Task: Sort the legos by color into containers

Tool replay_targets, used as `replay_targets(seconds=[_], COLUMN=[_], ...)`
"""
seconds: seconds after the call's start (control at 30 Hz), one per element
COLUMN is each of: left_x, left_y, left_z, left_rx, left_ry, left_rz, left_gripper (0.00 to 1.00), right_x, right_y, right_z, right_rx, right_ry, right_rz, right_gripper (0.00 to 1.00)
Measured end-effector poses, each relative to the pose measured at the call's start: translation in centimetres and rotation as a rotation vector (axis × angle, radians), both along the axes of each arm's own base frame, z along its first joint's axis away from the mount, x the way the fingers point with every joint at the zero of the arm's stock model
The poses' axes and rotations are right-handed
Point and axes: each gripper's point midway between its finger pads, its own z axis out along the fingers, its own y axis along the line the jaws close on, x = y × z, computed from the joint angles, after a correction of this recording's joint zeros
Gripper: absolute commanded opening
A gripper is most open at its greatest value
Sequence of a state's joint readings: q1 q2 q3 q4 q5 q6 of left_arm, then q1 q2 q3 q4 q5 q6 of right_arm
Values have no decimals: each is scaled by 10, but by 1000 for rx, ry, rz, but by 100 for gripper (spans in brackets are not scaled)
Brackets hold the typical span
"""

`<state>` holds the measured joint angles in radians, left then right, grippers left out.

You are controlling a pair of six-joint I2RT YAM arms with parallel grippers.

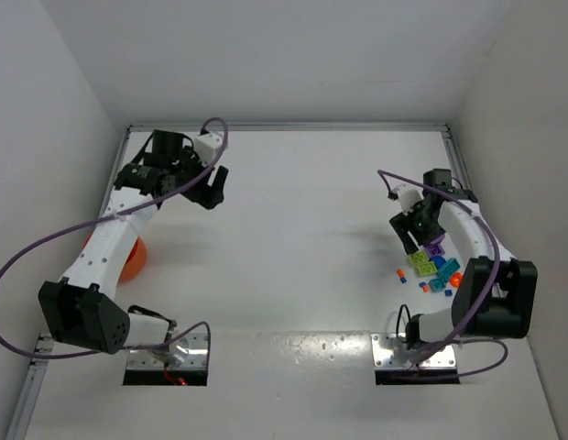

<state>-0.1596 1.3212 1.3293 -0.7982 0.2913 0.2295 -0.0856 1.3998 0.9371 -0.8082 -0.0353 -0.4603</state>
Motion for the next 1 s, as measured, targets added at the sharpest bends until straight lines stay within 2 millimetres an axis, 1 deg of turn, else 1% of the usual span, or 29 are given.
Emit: replay_targets(seconds=[0.07, 0.17, 0.23, 0.33, 0.47, 0.67, 0.73, 0.77, 0.87, 1.0], left_x=[2, 2, 3, 4, 9, 12, 12, 12, 12, 14], left_y=[-11, -21, -24, -27, -30, -34, -35, -35, -36, -35], left_z=[-4, -15, -23, -33, -40, -48, -48, -48, -47, -47], left_rx=[0, 4, 3, 2, -6, -16, -18, -19, -24, -39], left_ry=[-4, 3, 14, 34, 46, 67, 68, 69, 66, 69], left_rz=[-26, -53, -65, -77, -90, -101, -103, -104, -107, -106], left_gripper=[75, 75, 75, 75, 75, 76, 76, 76, 76, 76], right_x=[-4, -8, -9, -16, -26, -40, -41, -42, -43, -39], right_y=[-8, -15, -16, -18, -16, -10, -8, -7, -7, -7], right_z=[-5, -8, -7, -5, -5, -22, -28, -31, -42, -52], right_rx=[-12, -32, -46, -69, -70, -38, -27, -24, -25, -31], right_ry=[29, 54, 50, 49, 66, 96, 103, 105, 108, 103], right_rz=[25, 119, 214, 371, 571, 800, 863, 886, 936, 966], right_gripper=[68, 69, 69, 69, 71, 76, 76, 78, 78, 78])
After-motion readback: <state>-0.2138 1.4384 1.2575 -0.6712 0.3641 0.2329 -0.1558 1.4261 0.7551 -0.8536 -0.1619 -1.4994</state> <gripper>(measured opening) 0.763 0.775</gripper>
